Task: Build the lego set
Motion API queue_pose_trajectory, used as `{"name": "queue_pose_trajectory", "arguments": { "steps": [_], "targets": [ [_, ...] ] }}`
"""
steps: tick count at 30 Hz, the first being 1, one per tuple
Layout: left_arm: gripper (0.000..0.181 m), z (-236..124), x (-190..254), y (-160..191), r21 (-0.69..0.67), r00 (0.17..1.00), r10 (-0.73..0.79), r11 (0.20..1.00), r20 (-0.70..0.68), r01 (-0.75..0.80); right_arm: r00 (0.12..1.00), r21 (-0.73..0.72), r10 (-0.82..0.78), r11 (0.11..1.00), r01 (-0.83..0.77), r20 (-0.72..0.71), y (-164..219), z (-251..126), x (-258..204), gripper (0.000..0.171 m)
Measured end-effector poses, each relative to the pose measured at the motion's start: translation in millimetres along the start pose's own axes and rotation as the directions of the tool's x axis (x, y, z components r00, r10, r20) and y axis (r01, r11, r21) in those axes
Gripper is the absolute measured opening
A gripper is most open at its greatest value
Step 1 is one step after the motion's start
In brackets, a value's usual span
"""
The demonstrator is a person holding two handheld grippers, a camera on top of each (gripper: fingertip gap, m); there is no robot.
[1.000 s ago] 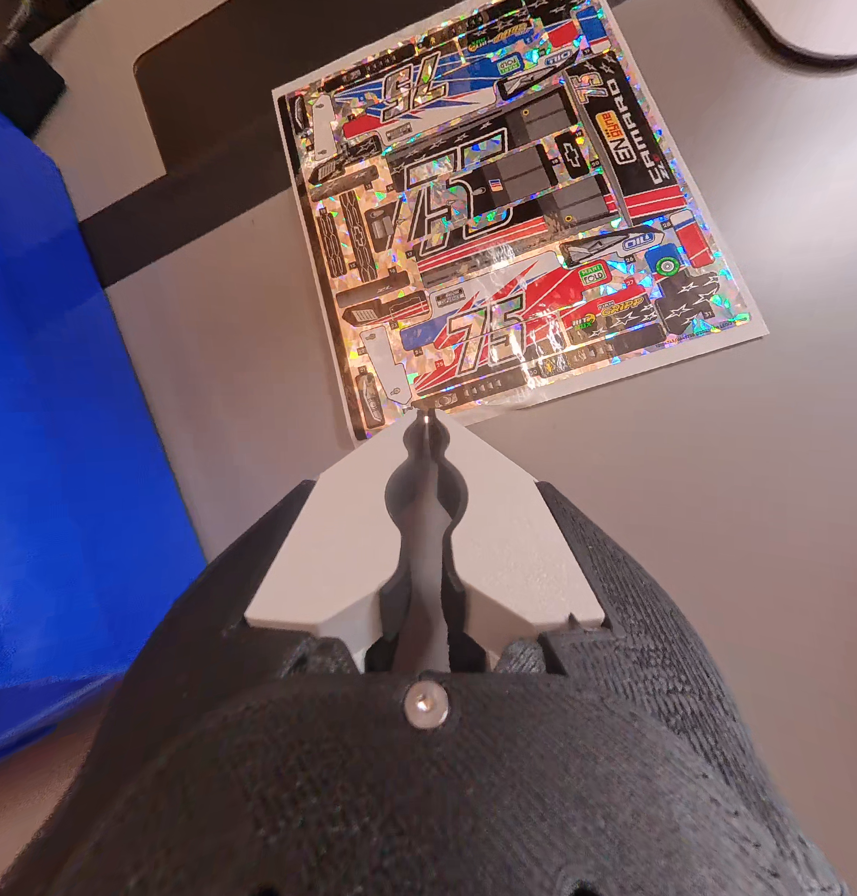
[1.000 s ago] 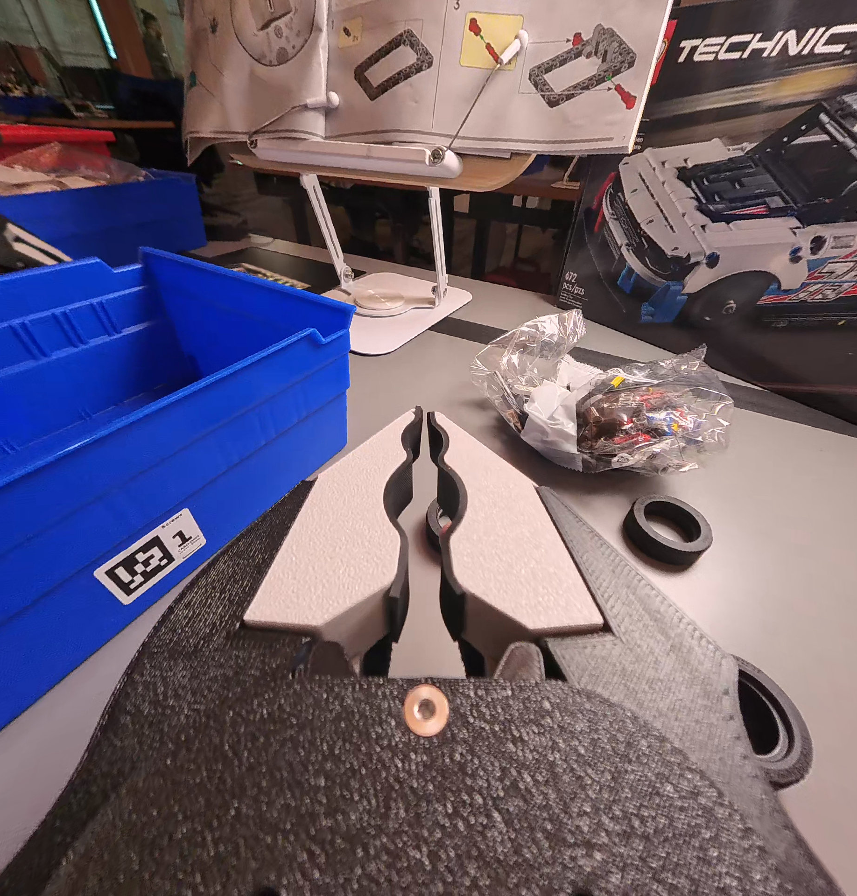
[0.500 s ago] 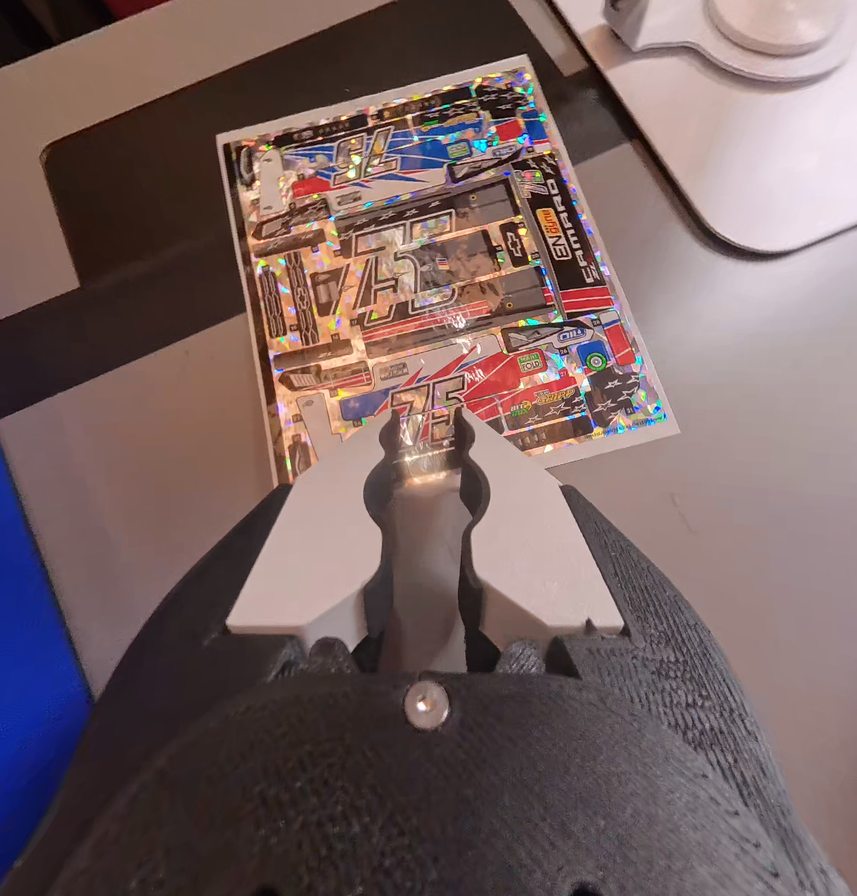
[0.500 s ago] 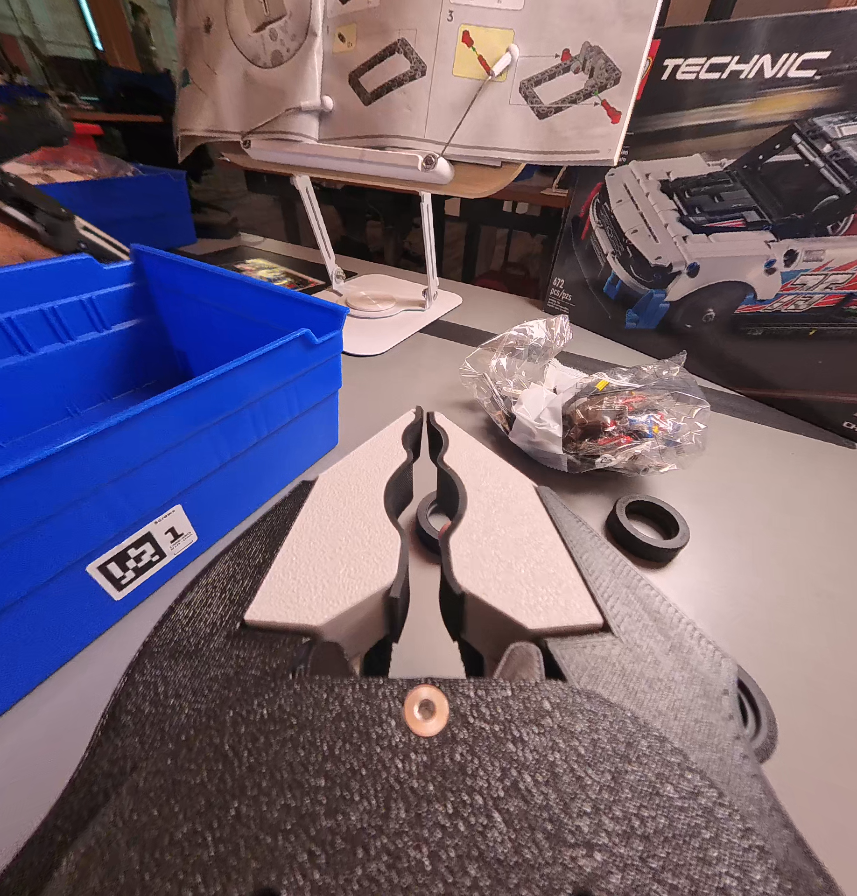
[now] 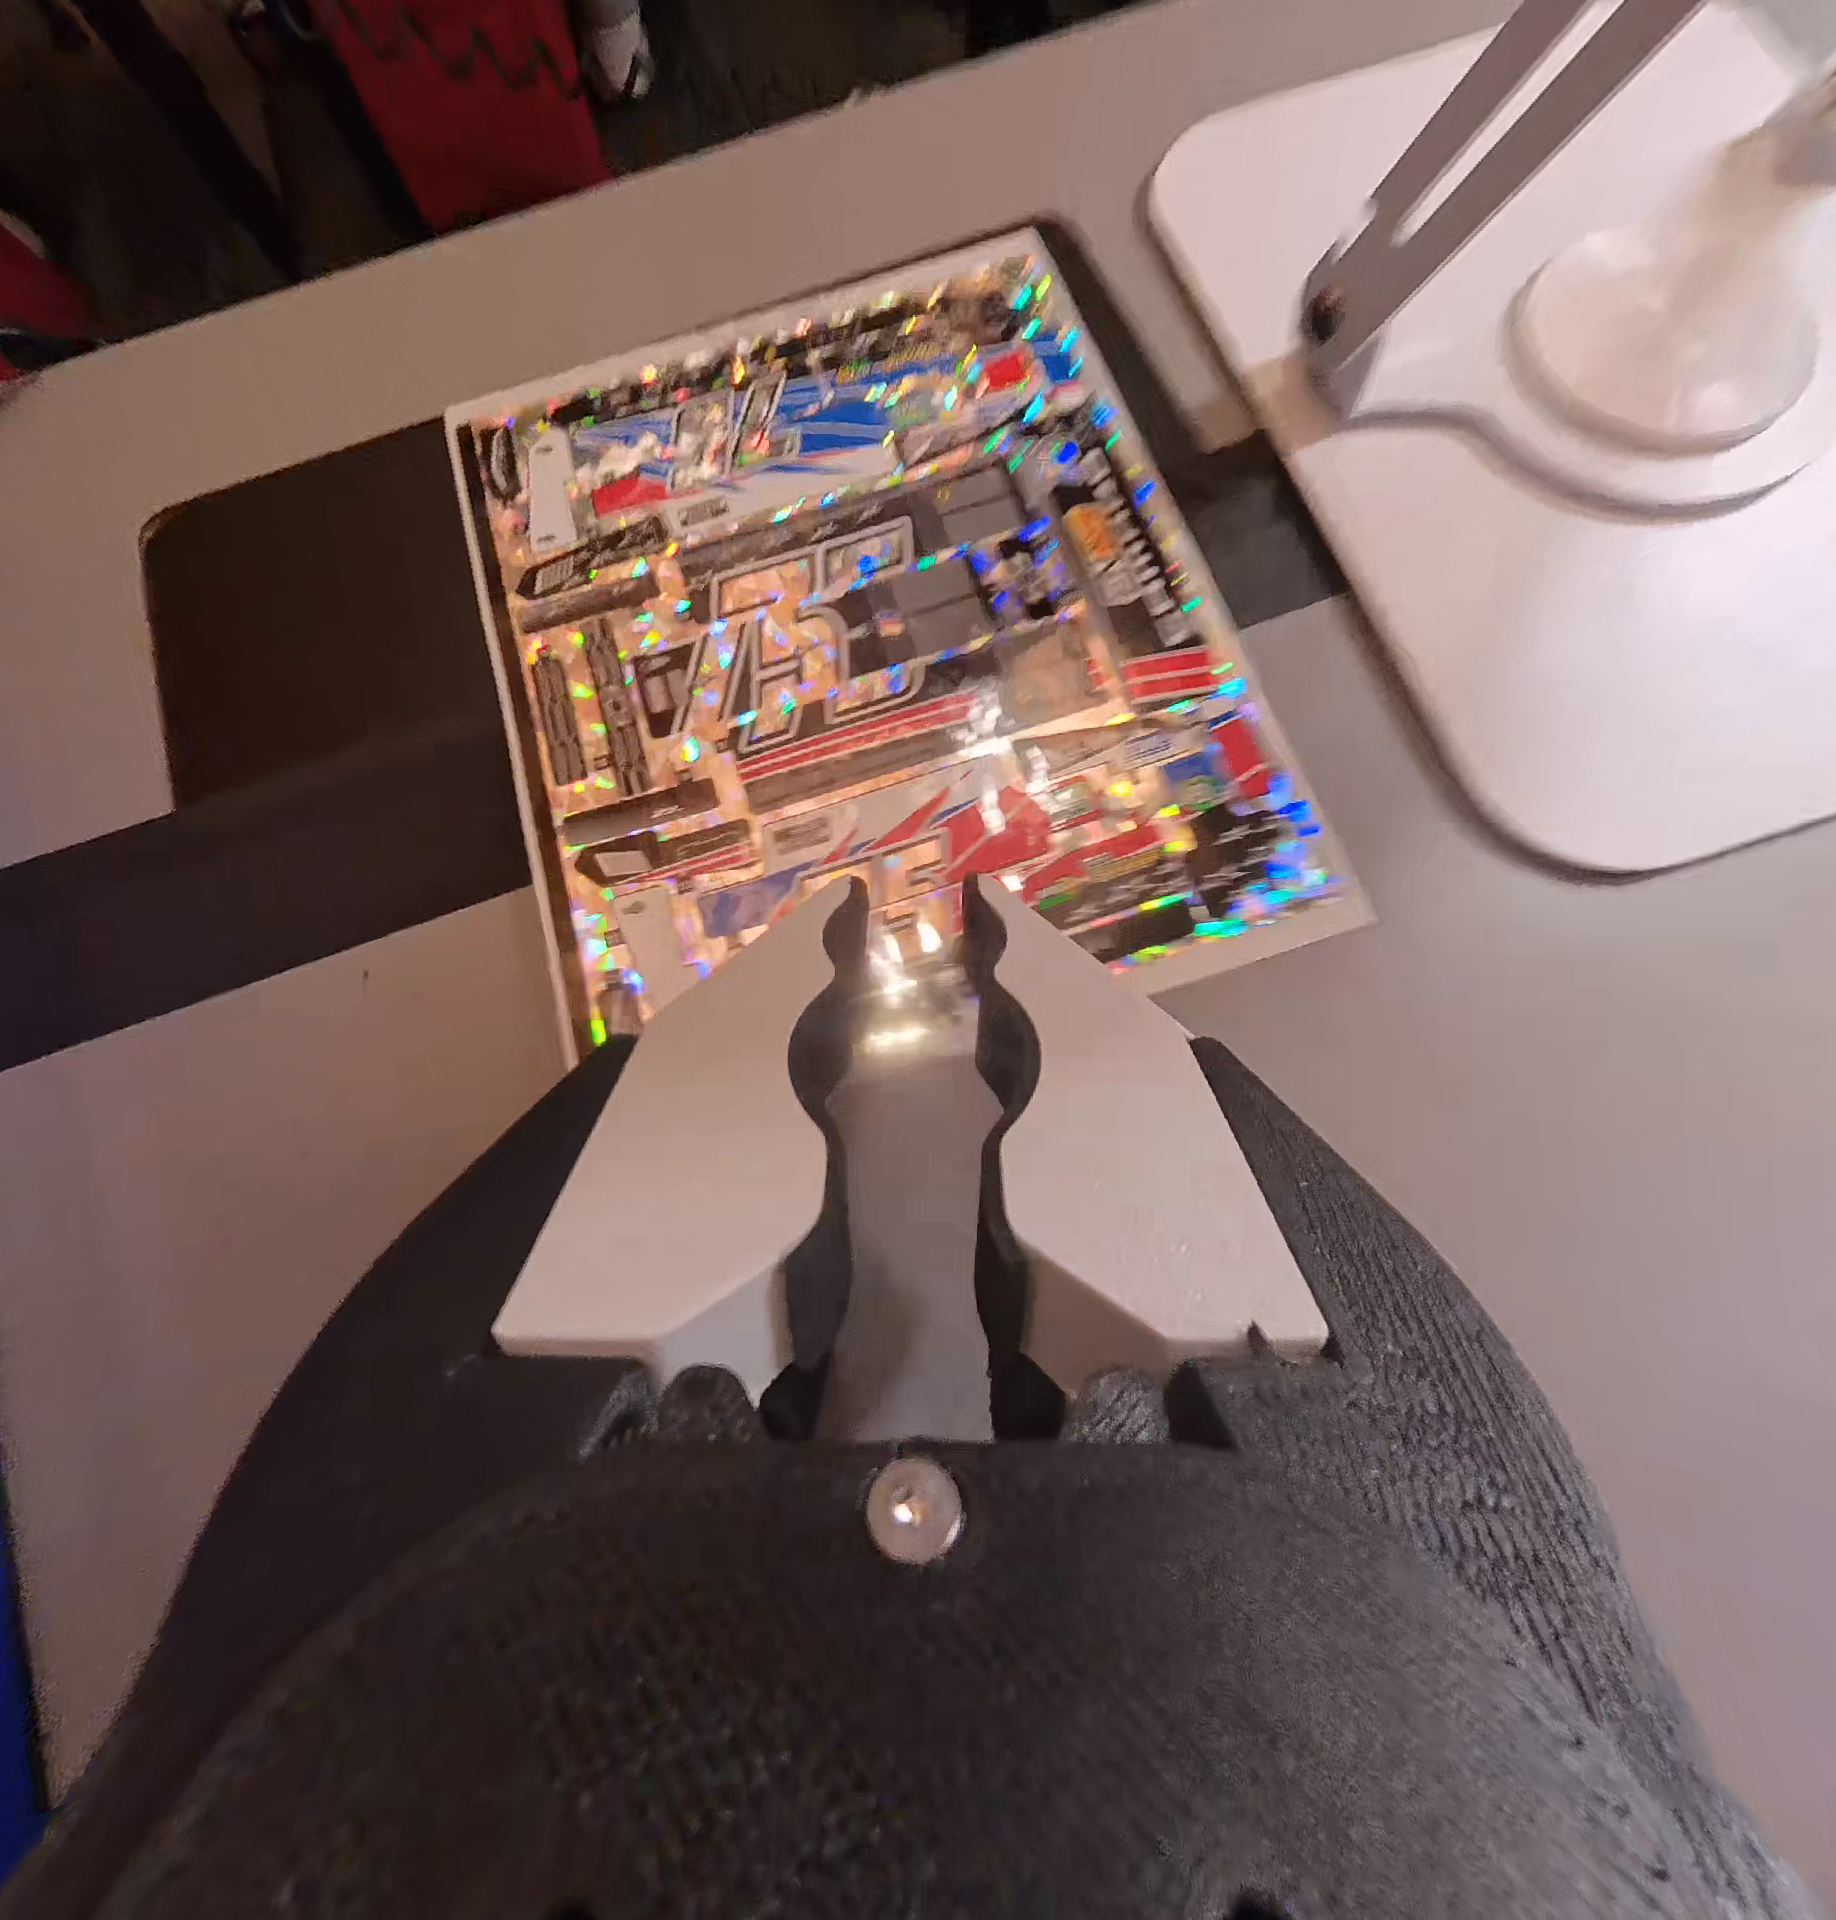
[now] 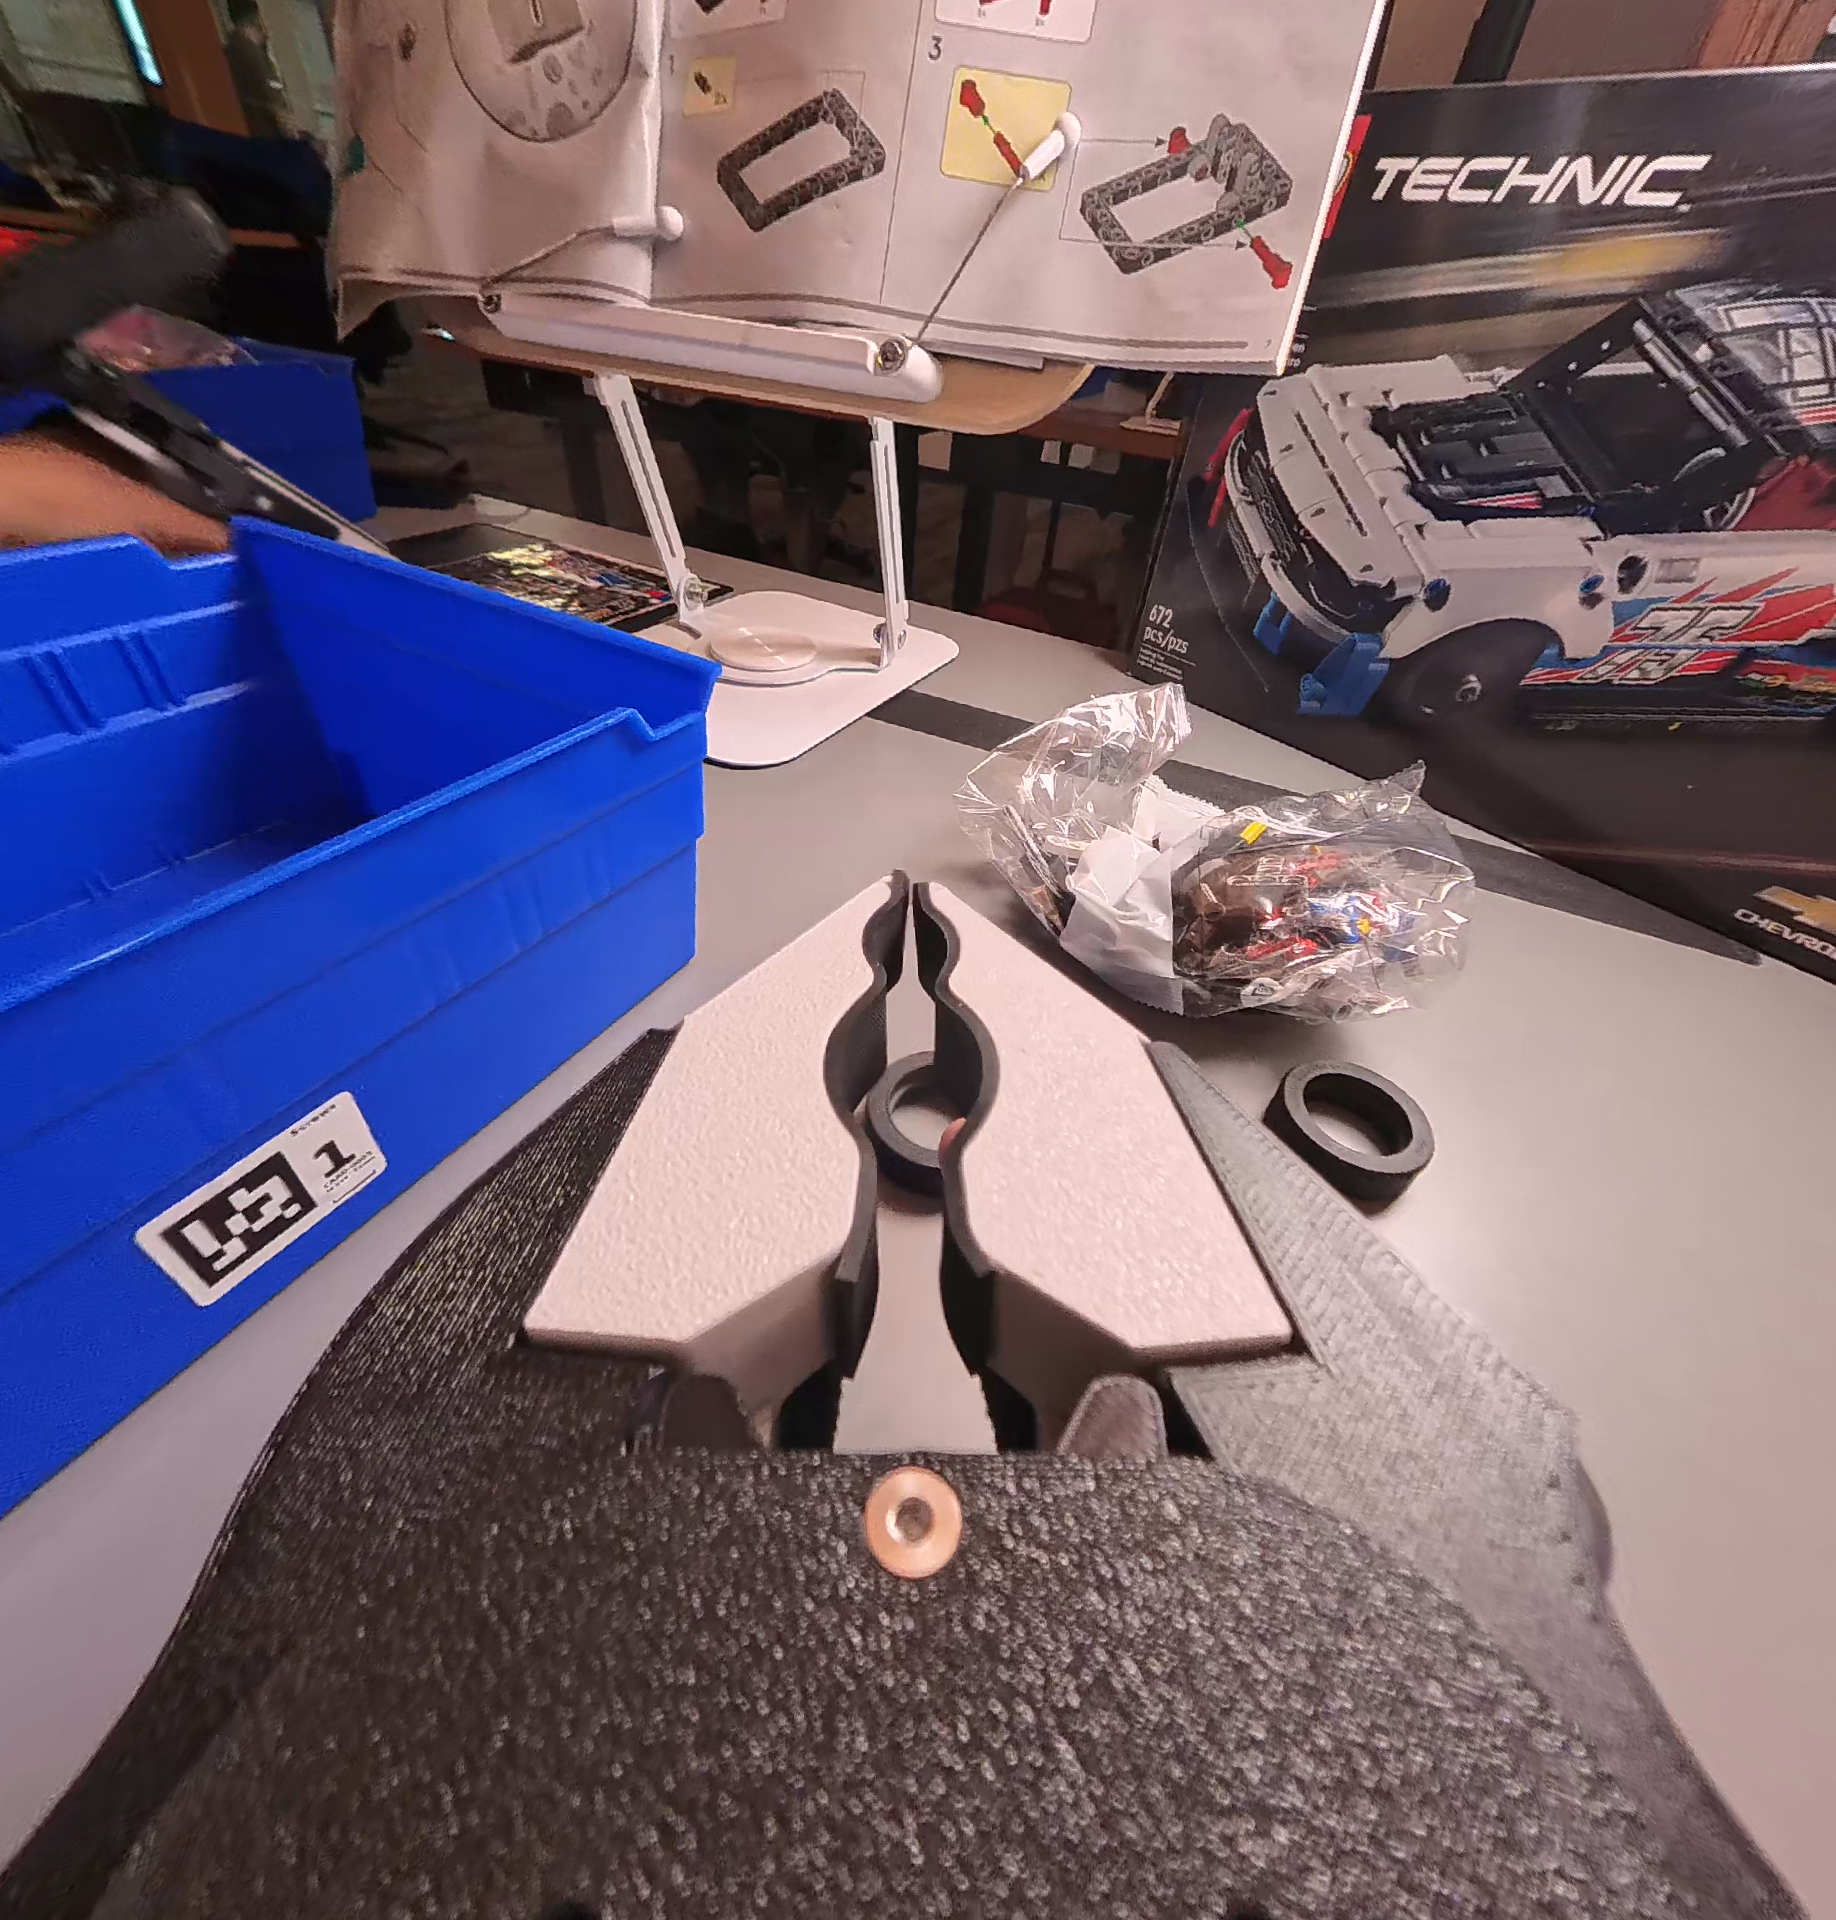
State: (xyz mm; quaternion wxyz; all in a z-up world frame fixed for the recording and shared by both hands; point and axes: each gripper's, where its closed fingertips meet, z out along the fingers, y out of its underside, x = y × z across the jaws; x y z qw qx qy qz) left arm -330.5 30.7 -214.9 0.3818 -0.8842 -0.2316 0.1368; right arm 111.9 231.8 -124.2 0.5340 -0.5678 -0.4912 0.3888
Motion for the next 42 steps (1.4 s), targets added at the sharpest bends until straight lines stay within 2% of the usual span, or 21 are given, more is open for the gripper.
{"name": "queue_pose_trajectory", "arguments": {
  "steps": [2, 4, 7, 10, 13, 16, 17, 18, 20, 22, 25, 28, 32, 35, 36, 37, 38, 39, 40, 41, 42],
  "targets": [
    [0.018, -23, 16, -14, 0.085, 0.994, -0.051, 0.995, -0.093, 0.059, 0.999, -0.015, -0.028, 0.999, 0.028, -0.042, -2, -1, 8, 0.002],
    [0.026, -63, 41, -32, 0.219, 0.969, -0.068, 0.968, -0.238, 0.122, 0.995, -0.048, -0.074, 0.996, 0.071, -0.067, -5, 0, 18, 0.007],
    [0.033, -133, 78, -37, 0.354, 0.920, -0.018, 0.920, -0.391, 0.168, 0.989, -0.192, -0.149, 0.970, 0.148, 0.007, 2, 17, 32, 0.027],
    [0.035, -180, 104, -19, 0.399, 0.908, 0.057, 0.908, -0.415, 0.125, 0.962, -0.403, -0.246, 0.873, 0.274, 0.121, 29, 53, 47, 0.065],
    [0.035, -213, 124, -11, 0.427, 0.894, 0.076, 0.894, -0.441, 0.134, 0.905, -0.510, -0.380, 0.749, 0.423, 0.193, 46, 97, 58, 0.078],
    [0.035, -240, 143, -15, 0.469, 0.883, 0.104, 0.872, -0.457, 0.140, 0.784, -0.603, -0.560, 0.538, 0.589, 0.266, 64, 125, 75, 0.064],
    [0.035, -248, 149, -16, 0.487, 0.884, 0.128, 0.864, -0.450, 0.123, 0.755, -0.627, -0.584, 0.477, 0.616, 0.298, 70, 128, 78, 0.052],
    [0.035, -255, 154, -18, 0.505, 0.887, 0.154, 0.858, -0.436, 0.099, 0.725, -0.637, -0.608, 0.426, 0.643, 0.325, 71, 130, 80, 0.035],
    [0.035, -264, 165, -20, 0.525, 0.886, 0.212, 0.850, -0.413, 0.042, 0.673, -0.630, -0.641, 0.360, 0.688, 0.369, 66, 129, 84, 0.025],
    [0.035, -270, 175, -22, 0.531, 0.877, 0.261, 0.847, -0.402, -0.009, 0.694, -0.593, -0.615, 0.416, 0.689, 0.375, 48, 125, 81, 0.023],
    [0.036, -272, 191, -30, 0.537, 0.851, 0.303, 0.843, -0.429, -0.030, 0.803, -0.470, -0.464, 0.652, 0.595, 0.374, -2, 109, 58, 0.022],
    [0.042, -271, 210, -47, 0.573, 0.810, 0.363, 0.818, -0.462, -0.040, 0.824, -0.257, -0.324, 0.841, 0.476, 0.464, -64, 81, 11, 0.022],
    [0.062, -269, 246, -69, 0.604, 0.686, 0.463, 0.795, -0.561, -0.042, 0.734, -0.003, -0.262, 0.941, 0.339, 0.627, -145, 29, -57, 0.022],
    [0.081, -272, 265, -91, 0.624, 0.573, 0.497, 0.781, -0.652, 0.032, 0.581, 0.110, -0.203, 0.975, 0.192, 0.788, -187, -14, -110, 0.022],
    [0.089, -279, 273, -96, 0.607, 0.494, 0.495, 0.790, -0.715, 0.087, 0.518, 0.125, -0.173, 0.984, 0.125, 0.838, -196, -26, -125, 0.021],
    [0.091, -292, 283, -96, 0.572, 0.373, 0.490, 0.807, -0.788, 0.150, 0.462, 0.119, -0.136, 0.991, 0.065, 0.877, -200, -35, -137, 0.021],
    [0.087, -310, 291, -95, 0.532, 0.240, 0.484, 0.821, -0.842, 0.210, 0.416, 0.100, -0.099, 0.995, 0.018, 0.904, -200, -39, -147, 0.022],
    [0.074, -327, 297, -92, 0.511, 0.136, 0.493, 0.821, -0.859, 0.252, 0.385, 0.077, -0.063, 0.997, -0.020, 0.921, -196, -40, -155, 0.022],
    [0.052, -339, 301, -88, 0.522, 0.082, 0.520, 0.809, -0.850, 0.271, 0.370, 0.052, -0.031, 0.998, -0.048, 0.929, -189, -38, -160, 0.022],
    [0.024, -344, 304, -83, 0.550, 0.079, 0.550, 0.792, -0.831, 0.265, 0.369, 0.027, -0.002, 0.998, -0.064, 0.930, -178, -33, -164, 0.022],
    [0.007, -341, 305, -79, 0.574, 0.124, 0.562, 0.782, -0.818, 0.242, 0.379, 0.008, 0.024, 0.997, -0.083, 0.925, -168, -26, -165, 0.022]
  ]
}}
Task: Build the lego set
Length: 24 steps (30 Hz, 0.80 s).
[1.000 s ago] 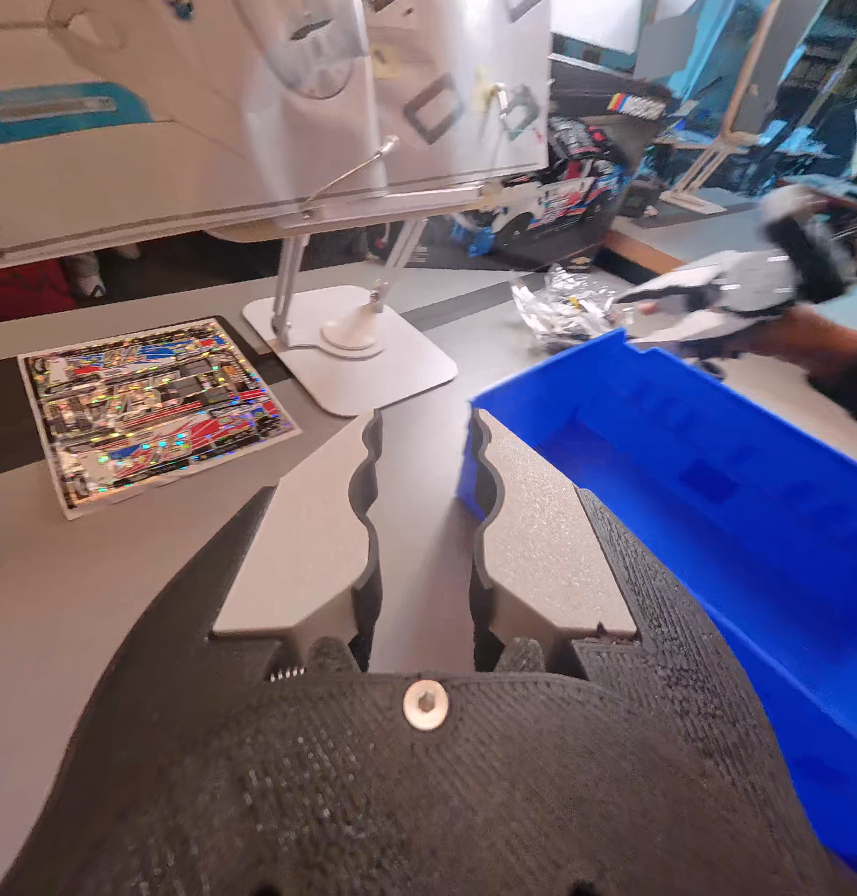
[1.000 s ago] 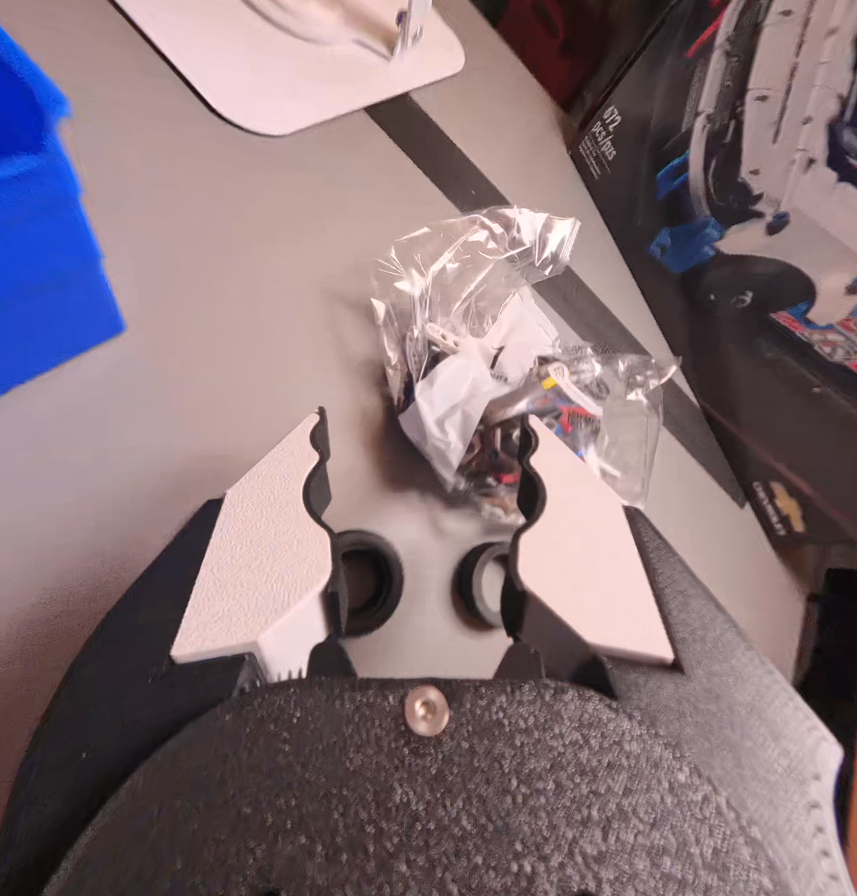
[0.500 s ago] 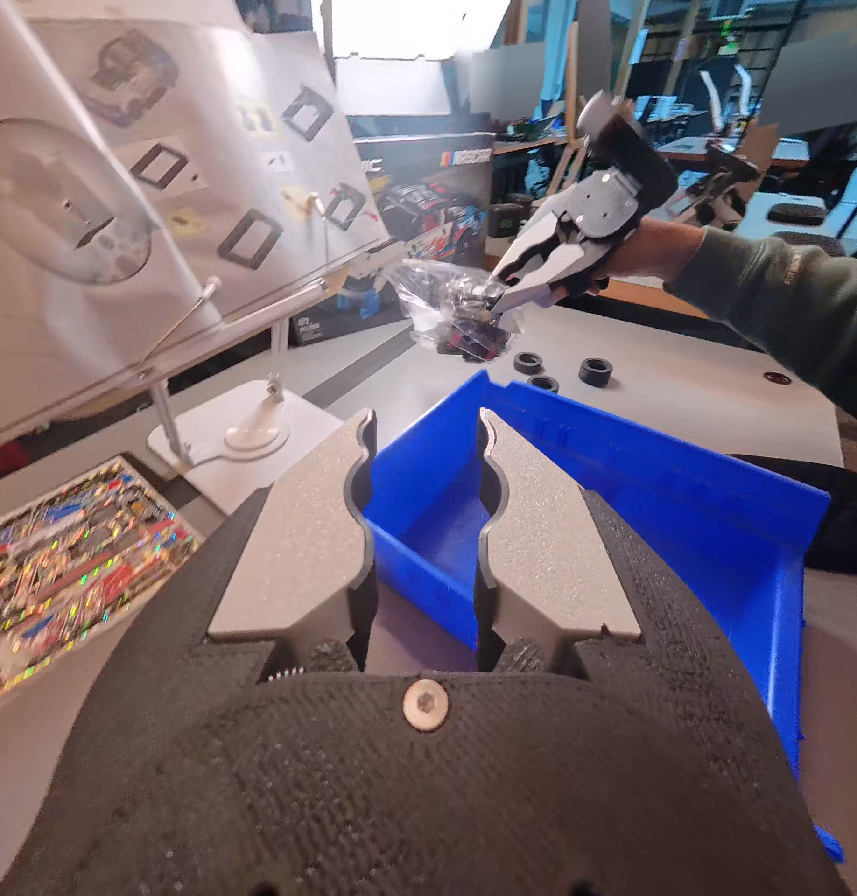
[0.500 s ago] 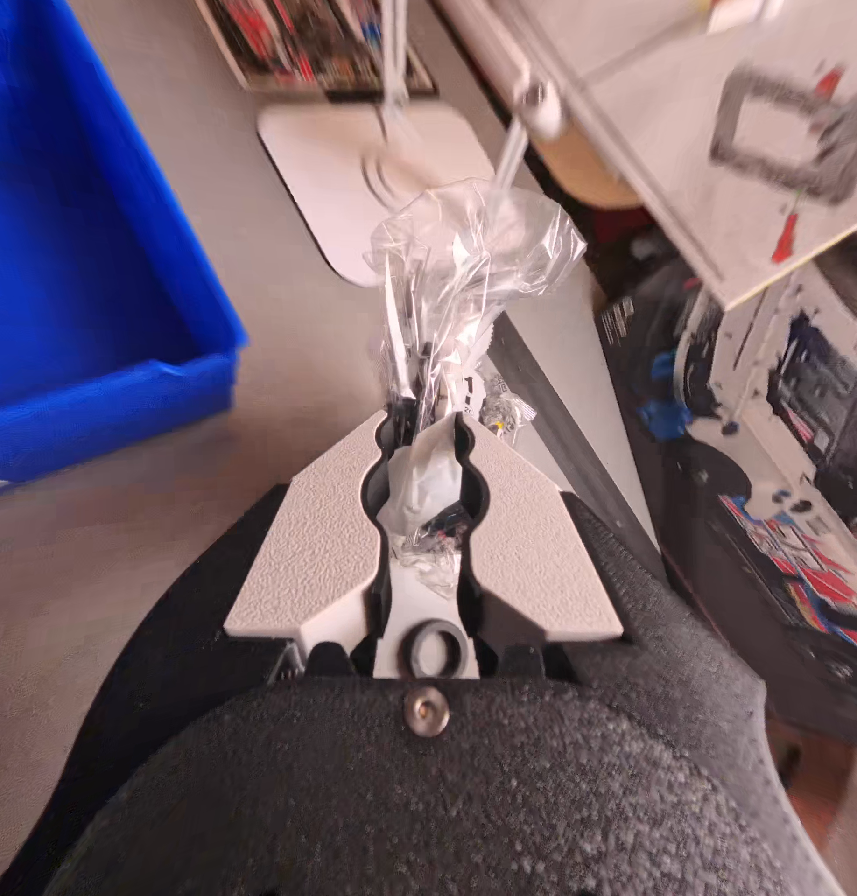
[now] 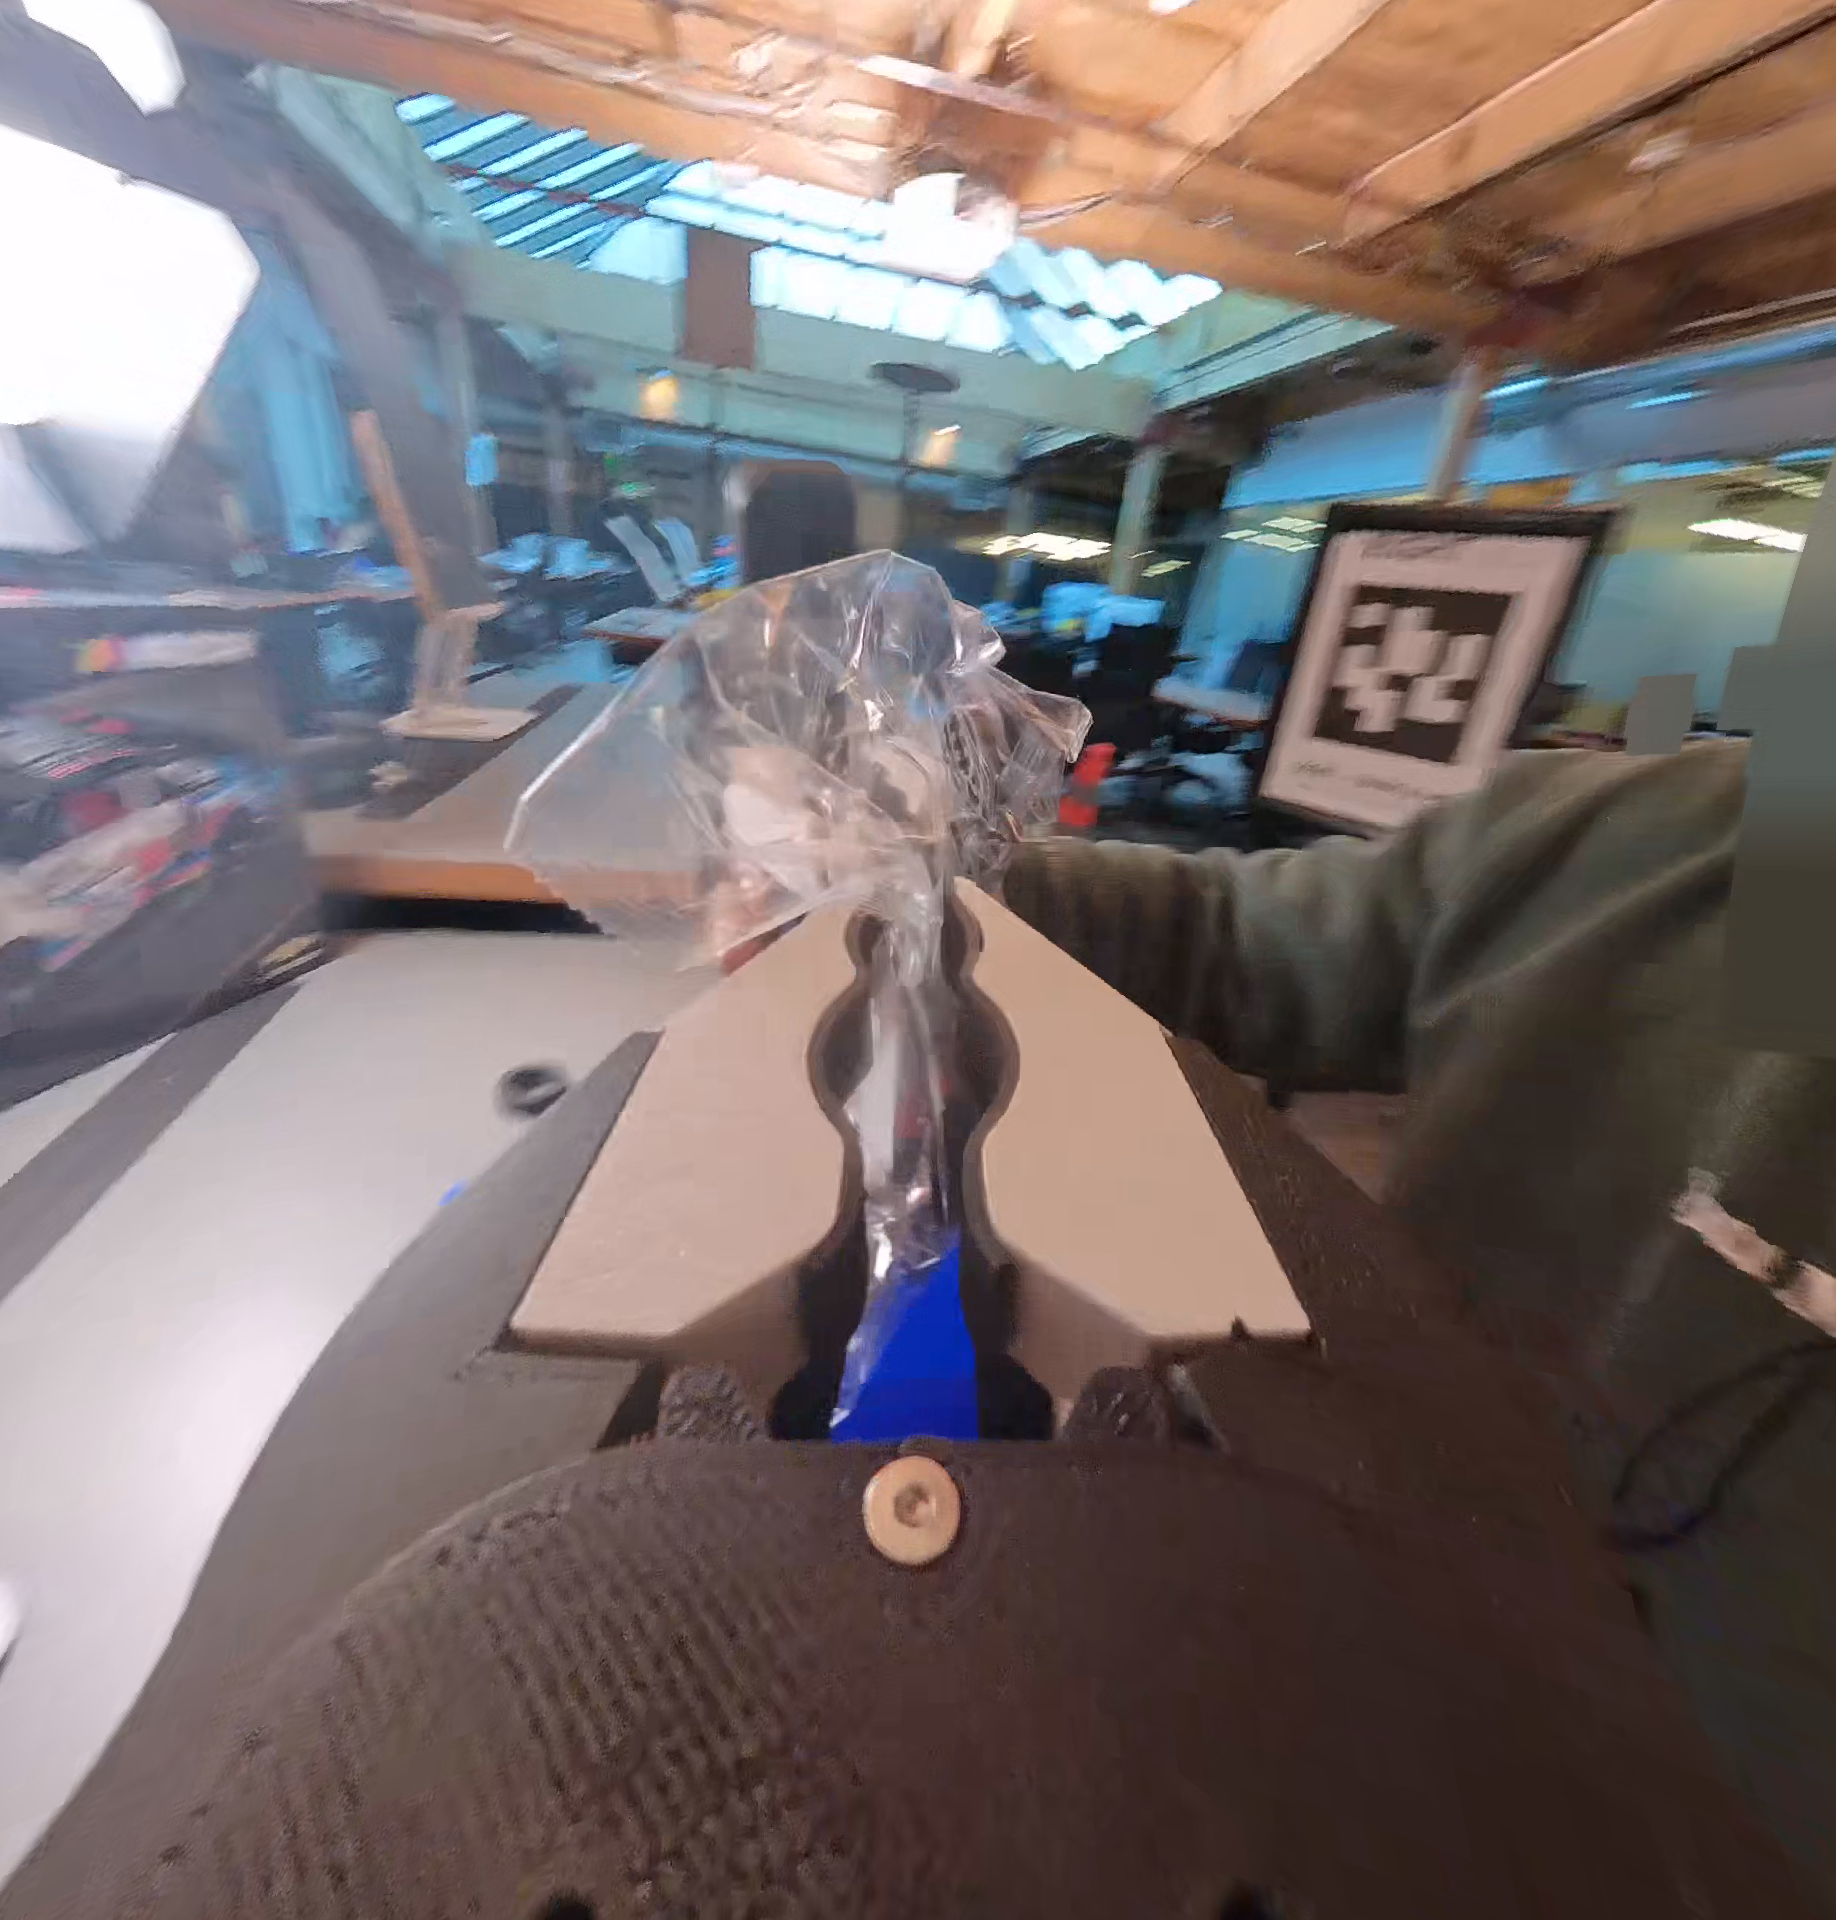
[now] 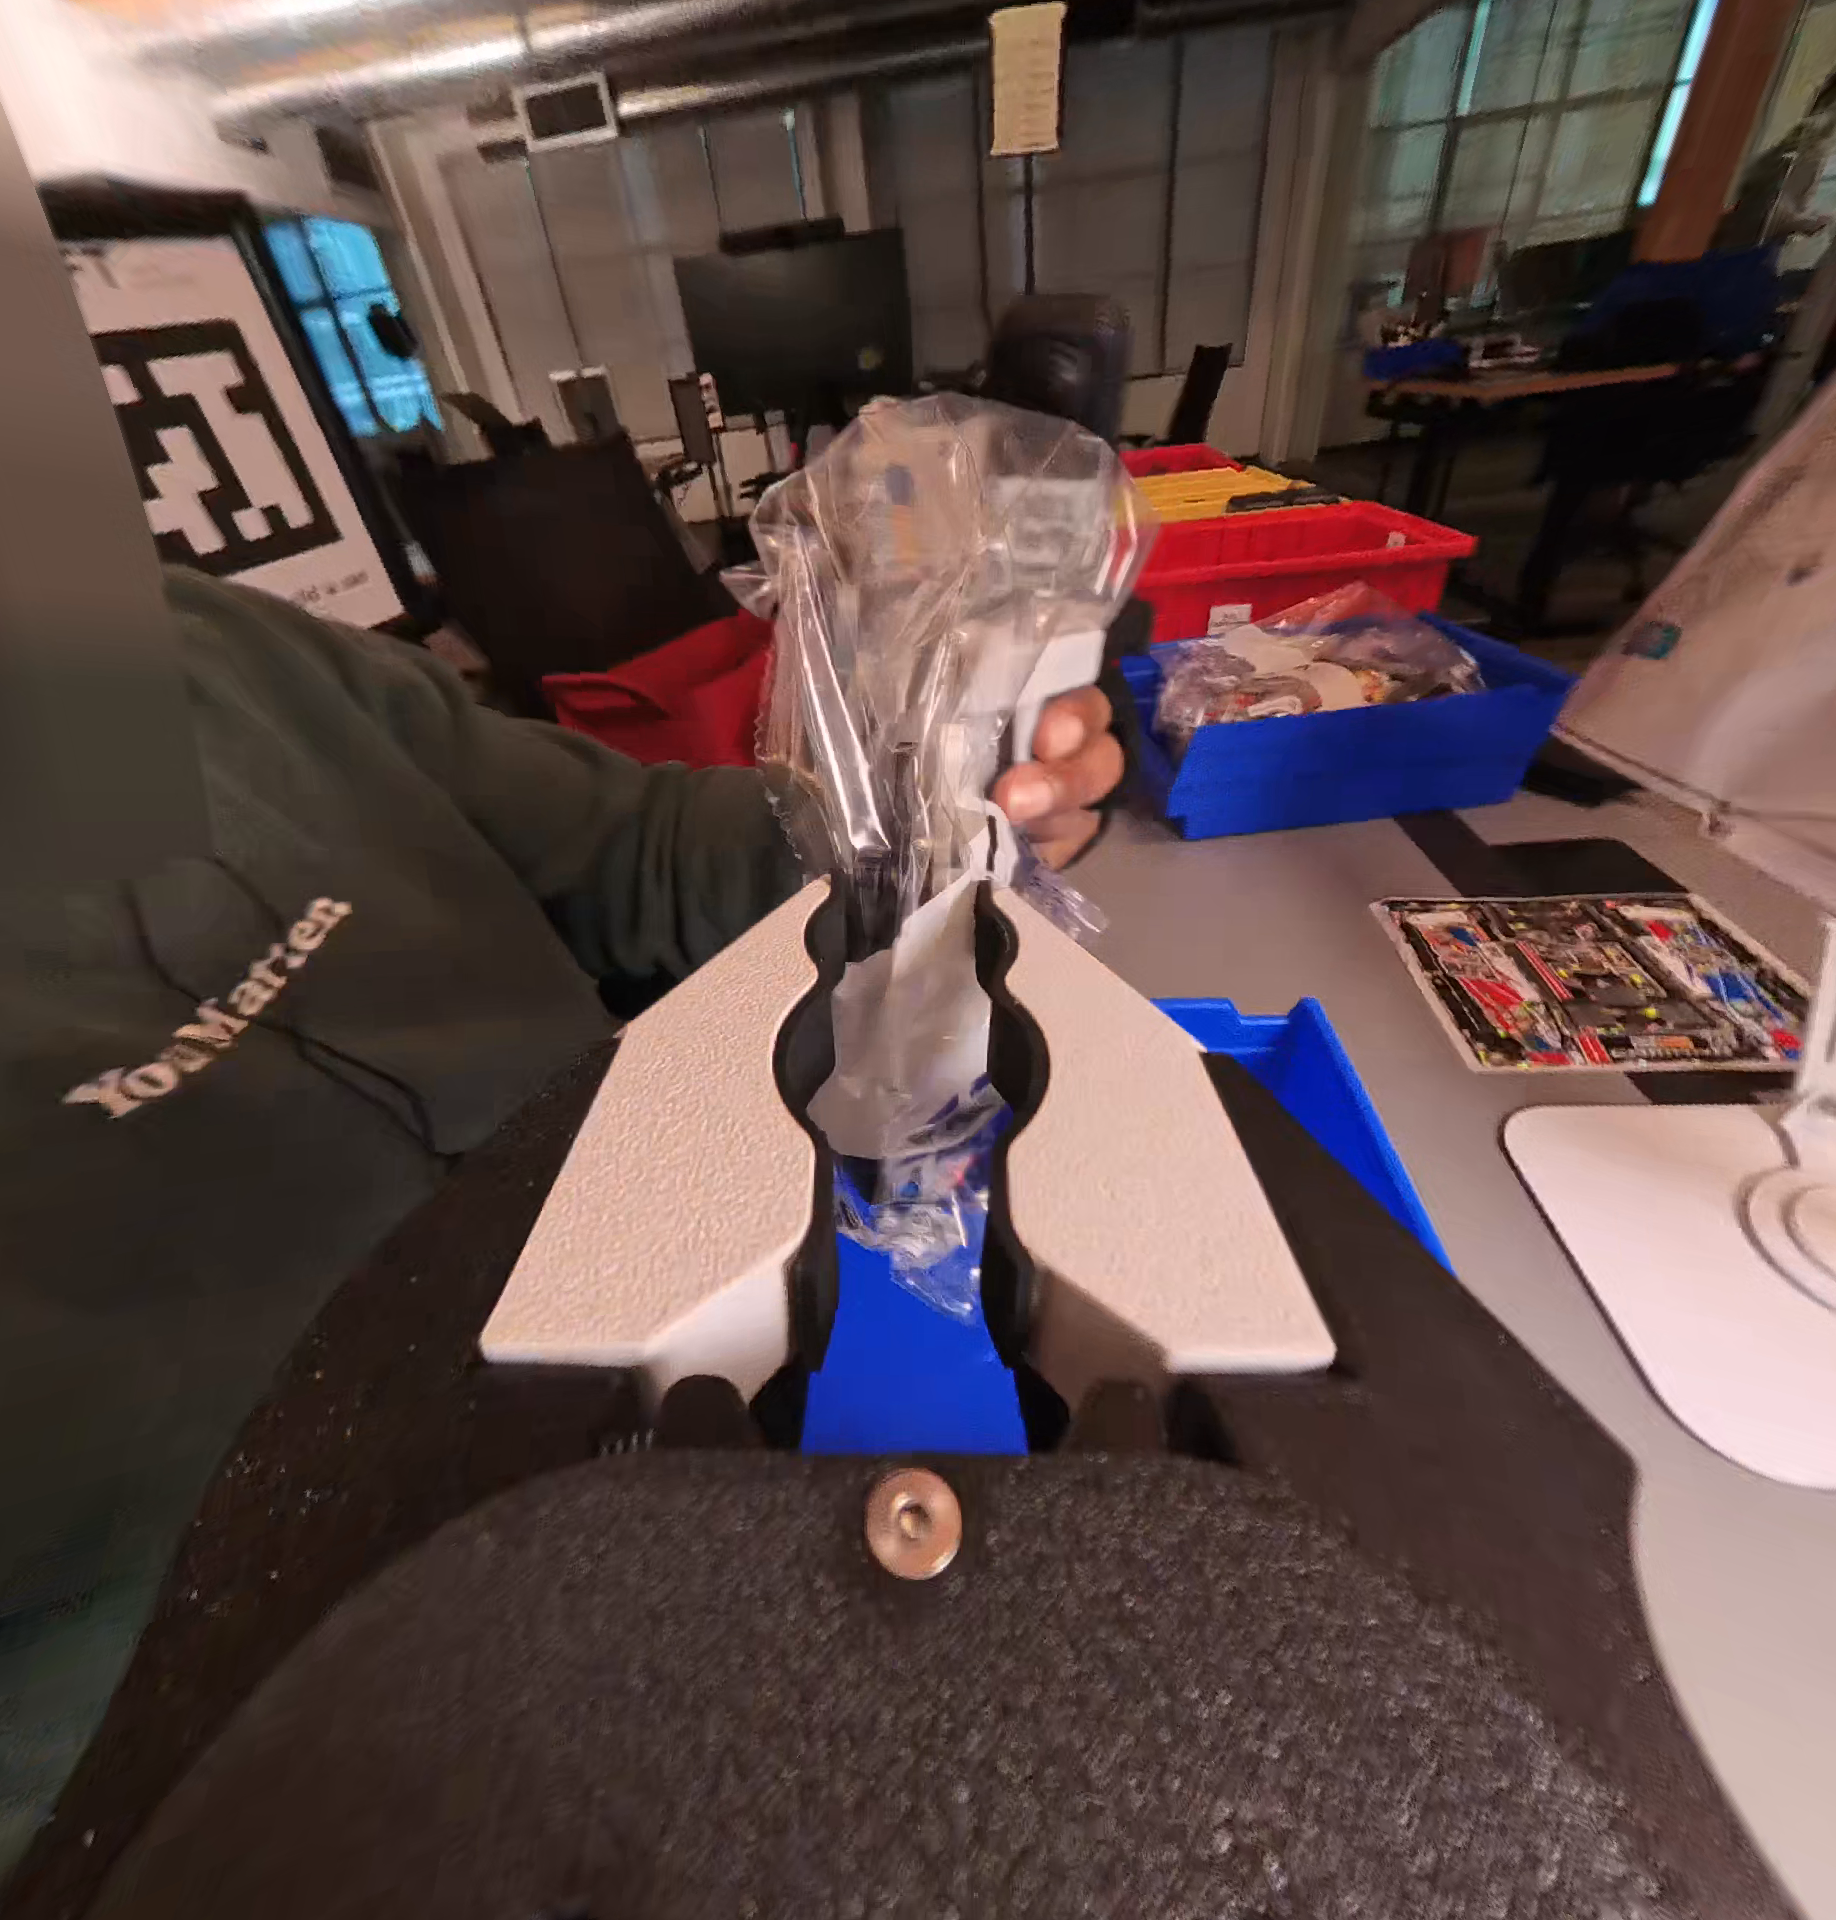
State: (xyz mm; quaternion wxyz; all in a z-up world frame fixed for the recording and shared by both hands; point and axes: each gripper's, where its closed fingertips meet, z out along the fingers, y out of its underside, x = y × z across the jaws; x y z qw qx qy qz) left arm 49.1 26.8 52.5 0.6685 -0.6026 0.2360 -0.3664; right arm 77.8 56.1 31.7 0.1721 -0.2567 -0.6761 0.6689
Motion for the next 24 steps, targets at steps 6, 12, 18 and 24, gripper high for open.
{"name": "queue_pose_trajectory", "arguments": {
  "steps": [6, 12, 18, 24],
  "targets": [
    [0.000, -48, -43, 18, -0.061, 0.889, -0.091, 0.989, 0.449, 0.132, 0.916, 0.032, 0.032, 0.999, -0.021, -0.400, 41, -18, 54, 0.043],
    [0.000, -49, -34, 23, -0.146, 0.873, -0.024, 0.983, 0.486, 0.108, 0.782, -0.199, -0.240, 0.968, 0.151, -0.575, 52, 22, 60, 0.052],
    [0.000, -66, -34, 22, -0.121, 0.857, -0.062, 0.982, 0.512, 0.143, 0.848, -0.161, -0.241, 0.969, 0.185, -0.473, 38, 28, 50, 0.000],
    [0.000, -83, -41, 29, -0.119, 0.890, -0.115, 0.975, 0.442, 0.186, 0.958, -0.006, -0.092, 0.996, 0.094, -0.270, 22, 12, 21, 0.000]
  ]
}}
